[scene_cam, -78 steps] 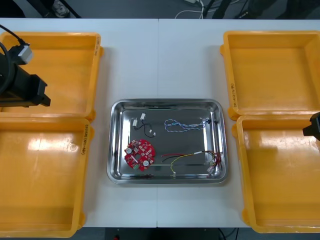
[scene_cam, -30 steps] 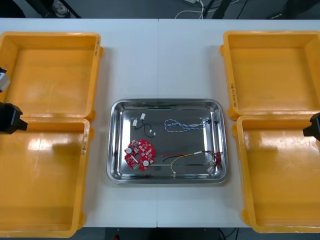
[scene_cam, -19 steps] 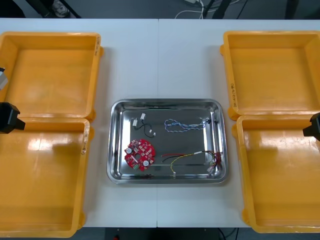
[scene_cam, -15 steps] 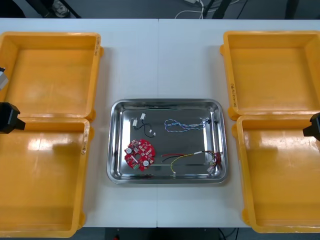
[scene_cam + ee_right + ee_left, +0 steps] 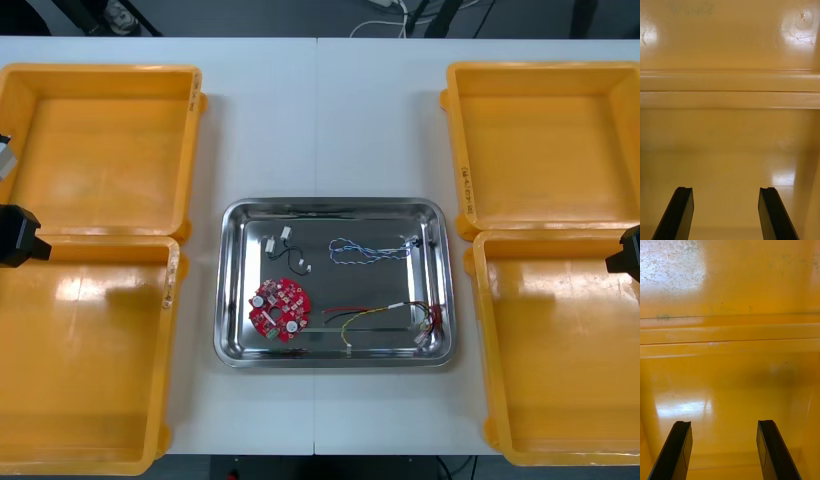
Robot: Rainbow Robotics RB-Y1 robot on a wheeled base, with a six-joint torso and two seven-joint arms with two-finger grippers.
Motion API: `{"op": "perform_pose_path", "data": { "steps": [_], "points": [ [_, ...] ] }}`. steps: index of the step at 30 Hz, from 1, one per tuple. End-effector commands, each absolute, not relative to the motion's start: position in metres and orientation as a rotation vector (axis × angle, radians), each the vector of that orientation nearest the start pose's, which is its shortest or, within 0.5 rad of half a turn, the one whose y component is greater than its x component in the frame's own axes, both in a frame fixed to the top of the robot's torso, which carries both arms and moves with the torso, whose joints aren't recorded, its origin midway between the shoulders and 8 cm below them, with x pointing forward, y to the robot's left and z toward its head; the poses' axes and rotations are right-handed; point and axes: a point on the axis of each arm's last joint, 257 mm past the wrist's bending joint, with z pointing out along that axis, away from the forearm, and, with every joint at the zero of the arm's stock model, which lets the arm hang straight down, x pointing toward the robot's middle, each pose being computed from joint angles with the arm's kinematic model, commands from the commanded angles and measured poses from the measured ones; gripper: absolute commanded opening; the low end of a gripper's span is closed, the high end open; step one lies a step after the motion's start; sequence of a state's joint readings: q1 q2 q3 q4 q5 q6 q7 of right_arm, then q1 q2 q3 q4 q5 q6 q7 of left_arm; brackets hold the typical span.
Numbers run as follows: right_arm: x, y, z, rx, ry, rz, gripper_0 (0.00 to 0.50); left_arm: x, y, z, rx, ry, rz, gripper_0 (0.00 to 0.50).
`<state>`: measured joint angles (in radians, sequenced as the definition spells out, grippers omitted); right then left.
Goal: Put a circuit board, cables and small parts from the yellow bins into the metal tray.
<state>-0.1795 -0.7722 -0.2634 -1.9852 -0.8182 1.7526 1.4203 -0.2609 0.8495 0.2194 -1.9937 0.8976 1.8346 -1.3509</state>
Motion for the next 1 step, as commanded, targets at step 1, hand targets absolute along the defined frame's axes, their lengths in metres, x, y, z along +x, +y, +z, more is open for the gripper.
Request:
{"op": "perform_pose_path", "data": {
  "steps": [1],
  "points": [
    [0.4029, -0.4104, -0.1838, -0.008, 2.668, -0.03, 0.5, 0.4026, 0.3956, -0.1519, 0.151, 2.684, 0.072, 0.5]
  ]
}}
